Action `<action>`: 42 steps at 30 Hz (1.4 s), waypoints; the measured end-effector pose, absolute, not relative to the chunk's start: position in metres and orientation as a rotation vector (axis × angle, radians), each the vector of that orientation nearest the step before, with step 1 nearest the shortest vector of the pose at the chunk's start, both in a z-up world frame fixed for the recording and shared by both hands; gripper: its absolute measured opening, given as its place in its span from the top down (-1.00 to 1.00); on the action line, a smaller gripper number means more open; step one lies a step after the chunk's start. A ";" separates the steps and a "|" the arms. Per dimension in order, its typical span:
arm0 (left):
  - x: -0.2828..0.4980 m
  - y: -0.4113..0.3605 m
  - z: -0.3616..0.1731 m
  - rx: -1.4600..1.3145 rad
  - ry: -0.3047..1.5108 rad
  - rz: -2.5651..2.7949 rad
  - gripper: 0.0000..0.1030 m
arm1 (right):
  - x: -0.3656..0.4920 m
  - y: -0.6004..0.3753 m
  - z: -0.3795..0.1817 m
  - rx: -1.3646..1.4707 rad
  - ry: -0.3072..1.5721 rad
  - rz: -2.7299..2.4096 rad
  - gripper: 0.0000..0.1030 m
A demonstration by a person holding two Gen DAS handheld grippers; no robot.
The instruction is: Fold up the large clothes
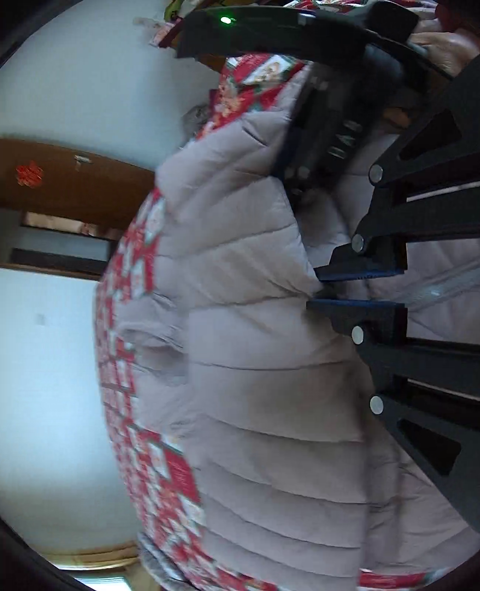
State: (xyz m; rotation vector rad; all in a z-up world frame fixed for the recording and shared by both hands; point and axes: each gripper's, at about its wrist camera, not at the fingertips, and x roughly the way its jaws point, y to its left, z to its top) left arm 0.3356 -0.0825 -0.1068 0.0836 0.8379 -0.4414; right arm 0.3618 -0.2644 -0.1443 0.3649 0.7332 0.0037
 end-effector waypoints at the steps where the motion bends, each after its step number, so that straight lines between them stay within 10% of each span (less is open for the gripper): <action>1: 0.332 -0.081 -0.105 0.082 0.846 -0.437 0.80 | 0.362 -0.265 -0.144 0.370 0.732 0.006 -0.03; 3: 0.318 -0.067 -0.097 0.076 0.840 -0.414 0.66 | 0.362 -0.268 -0.144 0.382 0.730 0.011 -0.03; 7: 0.285 -0.006 -0.086 0.060 0.724 -0.259 -0.61 | 0.357 -0.273 -0.141 0.422 0.731 0.014 -0.03; 13: 0.290 0.089 -0.098 -0.043 0.655 0.014 -0.61 | 0.316 -0.273 -0.108 0.455 0.655 -0.053 -0.16; 17: 0.304 0.122 -0.136 -0.163 0.753 0.140 -0.61 | 0.326 -0.258 -0.091 0.489 0.615 0.020 -0.84; 19: 0.307 0.135 -0.152 -0.247 0.803 0.120 -0.64 | 0.343 -0.243 -0.097 0.455 0.665 0.030 -0.83; 26: 0.300 0.141 -0.154 -0.319 0.771 0.094 -0.69 | 0.380 -0.194 -0.126 0.238 0.825 0.038 0.62; 42: 0.300 0.135 -0.149 -0.269 0.795 0.139 -0.69 | 0.360 -0.239 -0.149 0.167 0.815 -0.094 0.59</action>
